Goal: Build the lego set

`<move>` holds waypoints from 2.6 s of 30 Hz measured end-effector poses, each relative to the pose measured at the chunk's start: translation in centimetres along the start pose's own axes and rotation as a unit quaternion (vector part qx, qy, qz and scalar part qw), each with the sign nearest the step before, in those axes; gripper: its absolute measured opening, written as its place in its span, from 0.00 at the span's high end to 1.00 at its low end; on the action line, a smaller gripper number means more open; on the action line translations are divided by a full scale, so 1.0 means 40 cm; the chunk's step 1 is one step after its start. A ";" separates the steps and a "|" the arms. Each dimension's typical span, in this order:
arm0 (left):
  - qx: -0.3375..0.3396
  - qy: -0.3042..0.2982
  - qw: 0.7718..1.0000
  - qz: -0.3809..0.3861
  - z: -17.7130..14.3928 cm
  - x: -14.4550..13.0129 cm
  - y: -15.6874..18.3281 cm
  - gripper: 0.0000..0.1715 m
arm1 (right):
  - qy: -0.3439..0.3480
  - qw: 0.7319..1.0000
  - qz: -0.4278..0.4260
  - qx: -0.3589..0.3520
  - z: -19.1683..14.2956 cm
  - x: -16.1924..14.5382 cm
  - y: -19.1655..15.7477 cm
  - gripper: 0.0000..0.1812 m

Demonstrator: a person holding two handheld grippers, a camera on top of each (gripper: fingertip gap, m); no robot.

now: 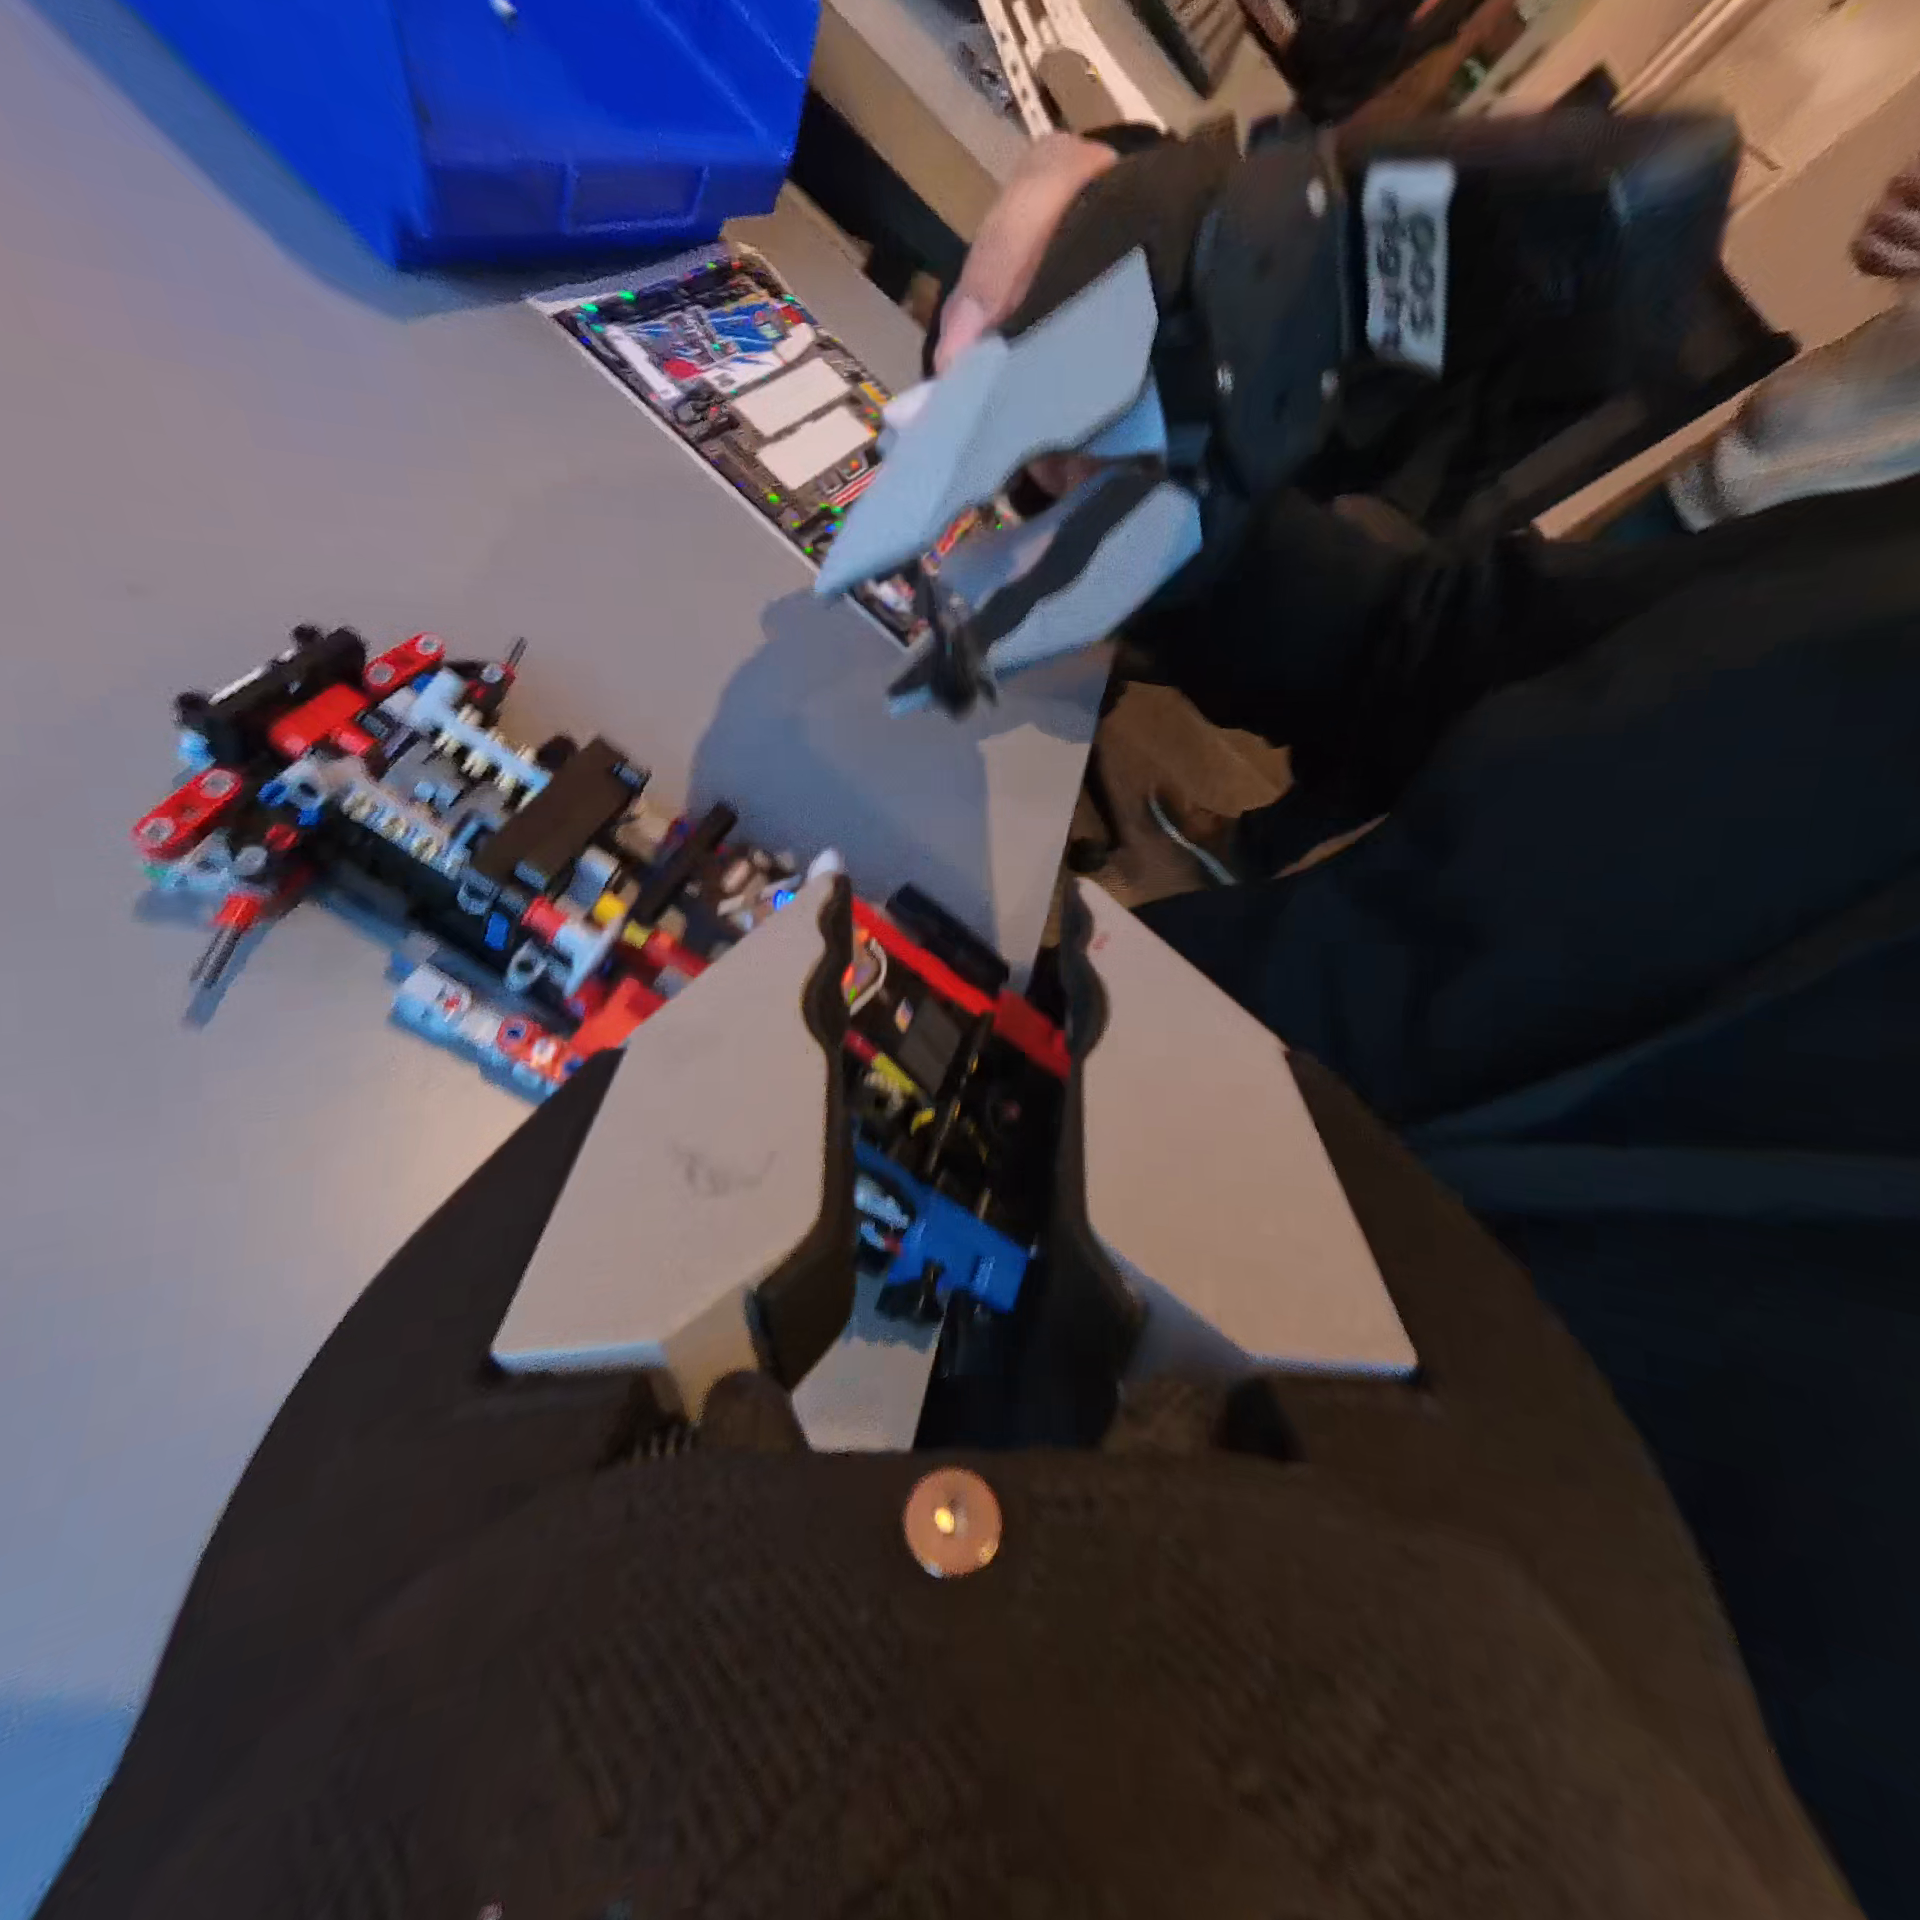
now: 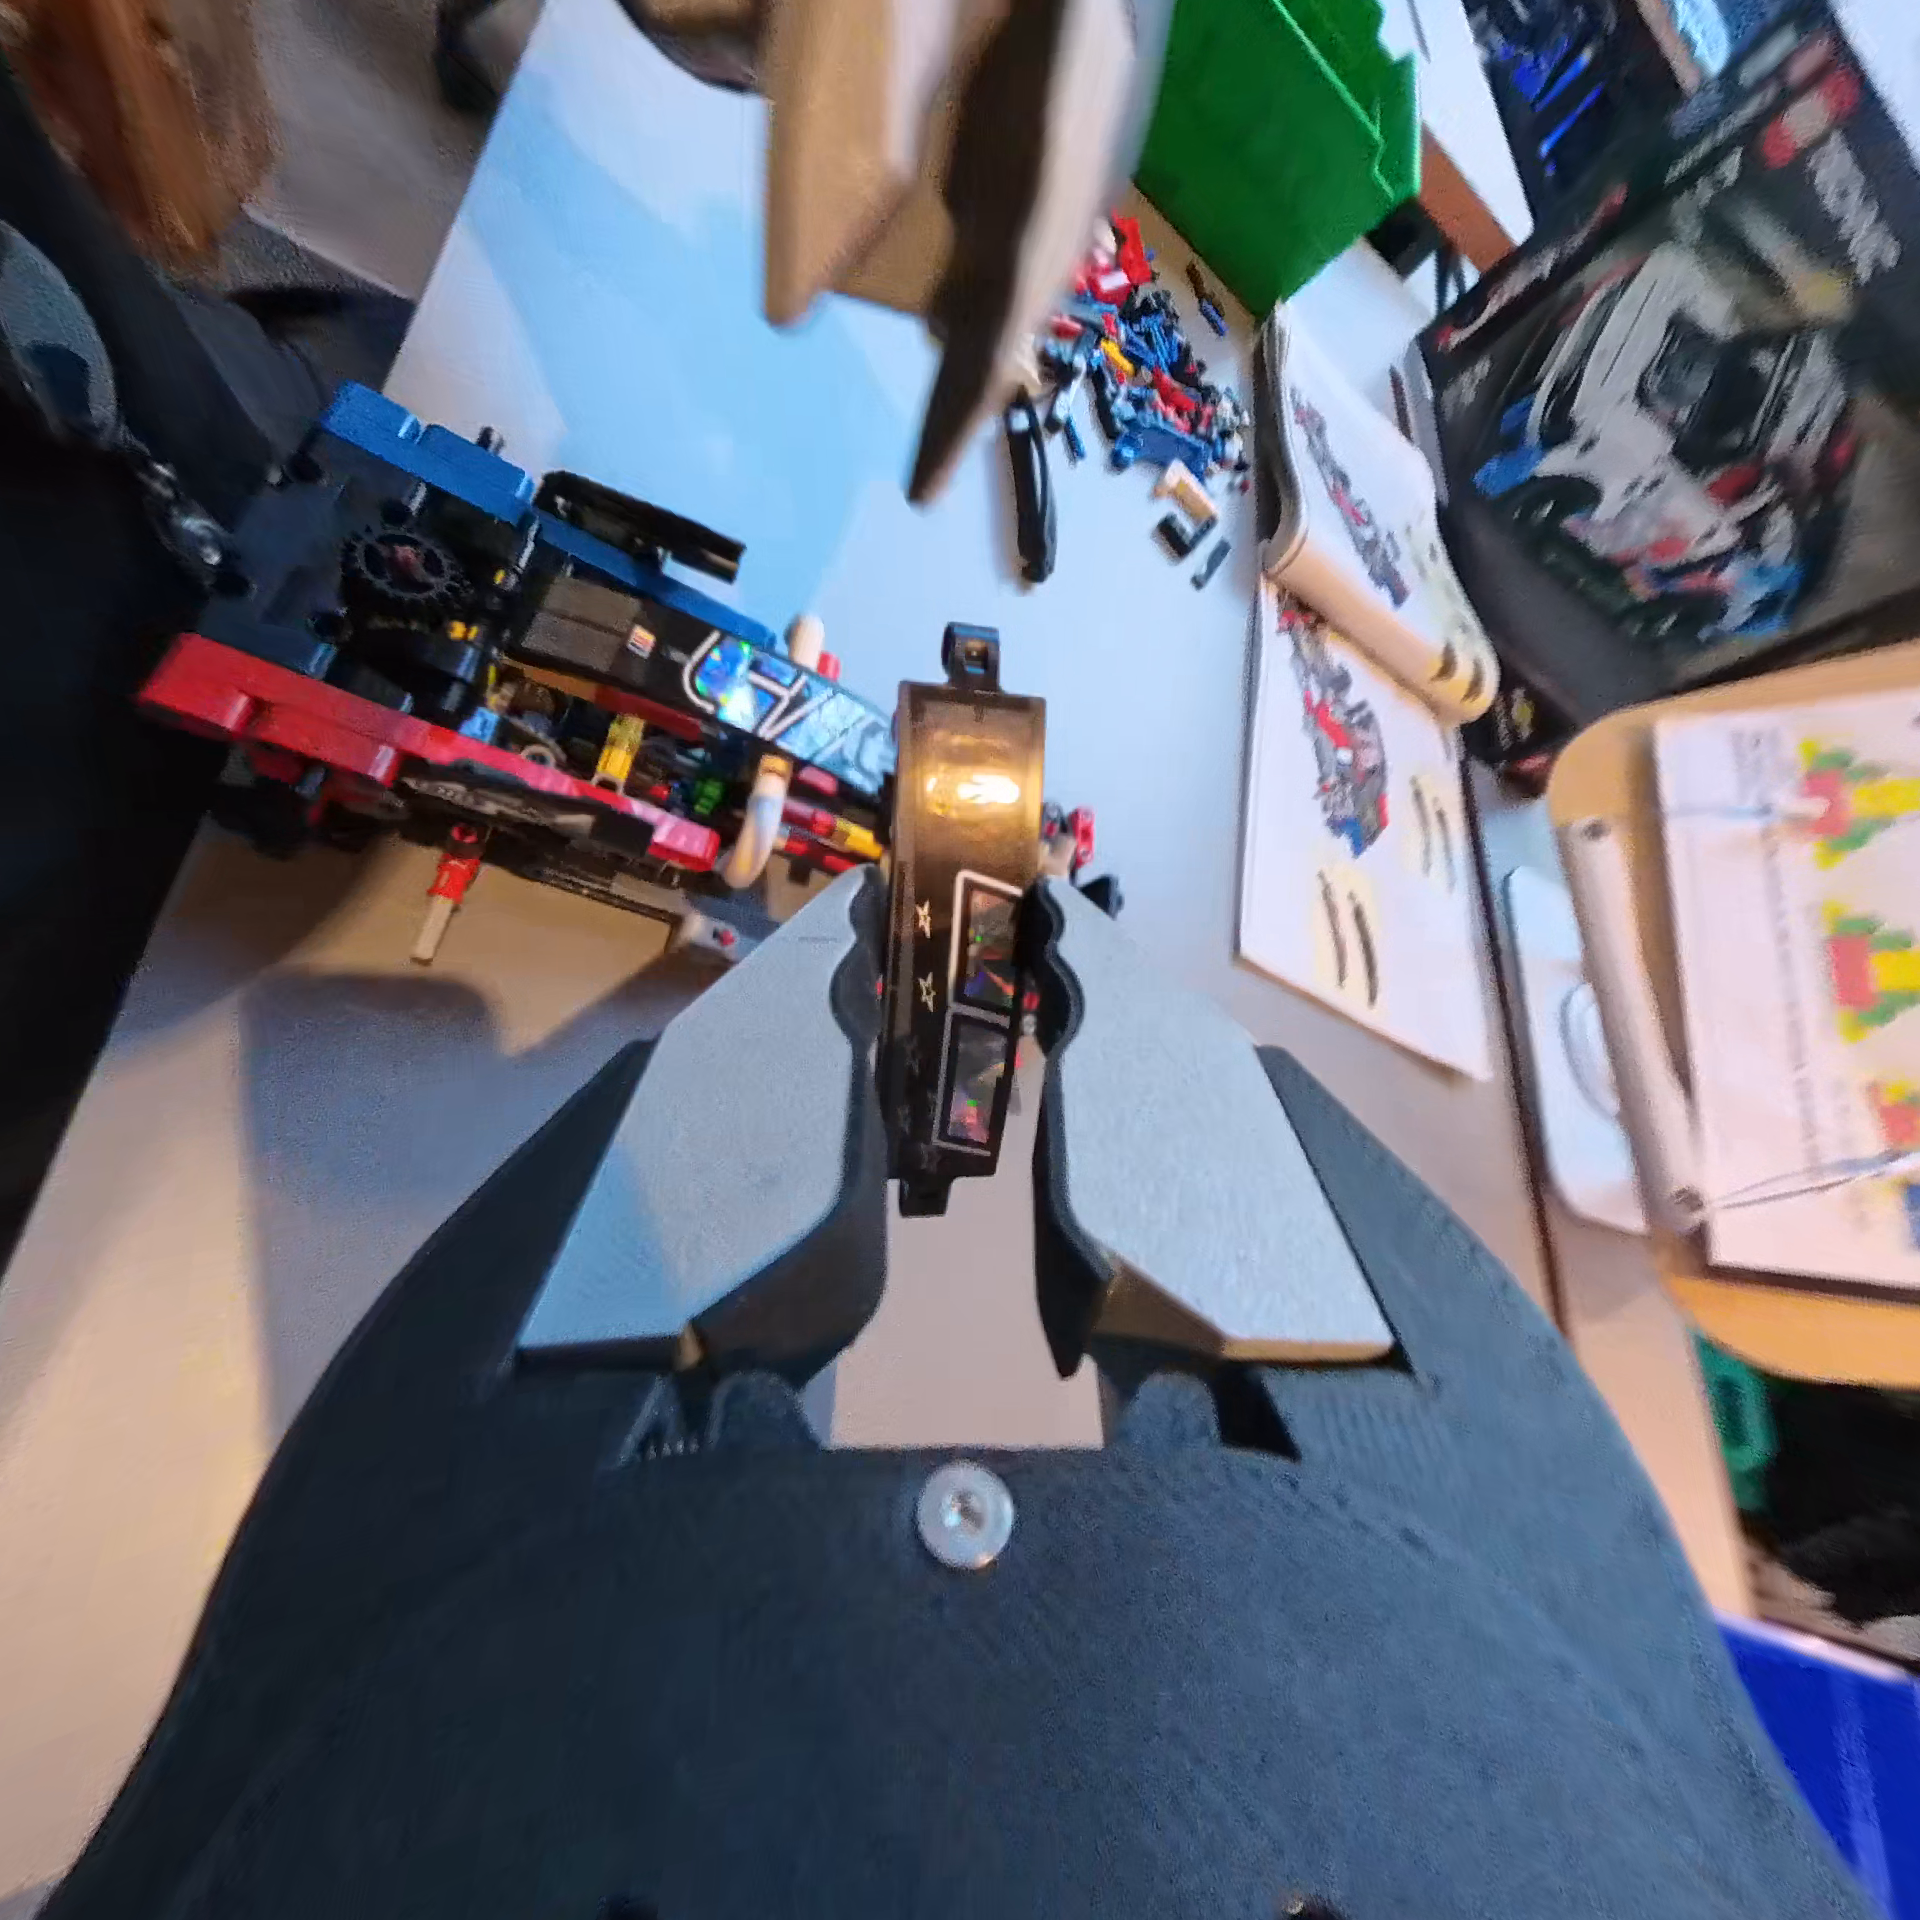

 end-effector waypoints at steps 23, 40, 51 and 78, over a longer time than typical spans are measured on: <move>-0.036 0.151 0.986 0.057 0.077 0.056 0.001 0.96 | 0.166 0.922 0.347 -0.038 -0.040 -0.050 0.068 0.76; -0.032 0.211 0.977 0.029 0.061 0.030 0.005 0.97 | 0.438 0.687 0.547 0.192 -0.004 -0.012 0.042 0.84; -0.009 0.068 0.997 -0.019 0.072 -0.034 -0.009 0.84 | 0.430 0.703 0.542 0.165 -0.034 -0.047 0.049 1.00; -0.332 -0.108 0.936 0.036 0.028 -0.056 0.113 0.70 | 0.361 0.749 0.538 0.141 -0.070 -0.127 0.019 1.00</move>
Point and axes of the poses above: each gripper's, where its closed fingertips meet, z out along the fingers, x out of its top, y = z × x across the jaws, the point moved 7 cm from there along -z, back along the fingers, and after that the axes turned 8 degrees about x, right-handed, at the moved point
